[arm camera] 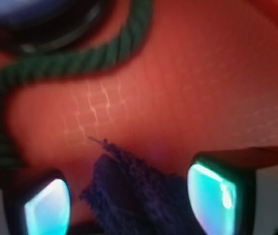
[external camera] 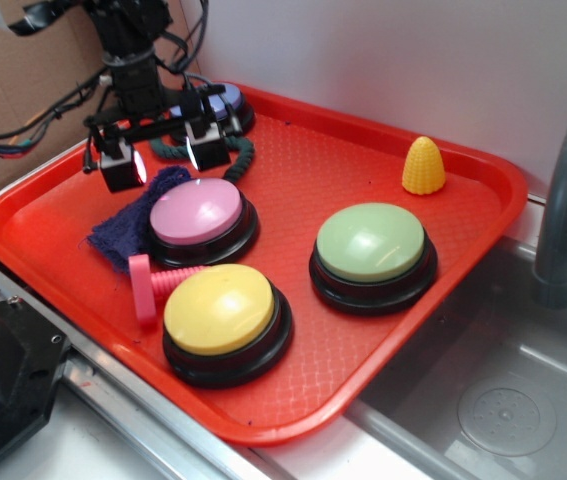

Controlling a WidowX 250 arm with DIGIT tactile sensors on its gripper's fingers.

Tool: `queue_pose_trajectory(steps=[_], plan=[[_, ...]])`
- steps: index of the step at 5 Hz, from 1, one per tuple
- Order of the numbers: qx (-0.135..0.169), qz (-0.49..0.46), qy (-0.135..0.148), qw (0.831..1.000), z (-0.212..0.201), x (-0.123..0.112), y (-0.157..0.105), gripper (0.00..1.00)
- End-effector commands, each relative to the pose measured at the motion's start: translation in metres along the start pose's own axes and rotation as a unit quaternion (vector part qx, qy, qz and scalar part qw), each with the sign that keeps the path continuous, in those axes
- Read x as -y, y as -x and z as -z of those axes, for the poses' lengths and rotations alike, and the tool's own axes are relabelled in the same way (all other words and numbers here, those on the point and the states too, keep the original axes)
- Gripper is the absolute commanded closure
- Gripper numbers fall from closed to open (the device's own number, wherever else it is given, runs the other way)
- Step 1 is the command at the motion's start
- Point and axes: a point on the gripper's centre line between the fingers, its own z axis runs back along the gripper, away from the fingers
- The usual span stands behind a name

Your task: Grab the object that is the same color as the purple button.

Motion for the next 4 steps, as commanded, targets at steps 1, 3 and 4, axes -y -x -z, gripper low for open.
queue_pose_trajectory(steps=[1,3,4], plan=[[0.002,0.010,0.027,1.000,0.003,-0.003,0.006,0.00],[0.001,0.010,0.039,0.999,-0.003,-0.003,0.006,1.00],[0.004,0.005,0.045,0.999,-0.007,-0.003,0.004,1.00]])
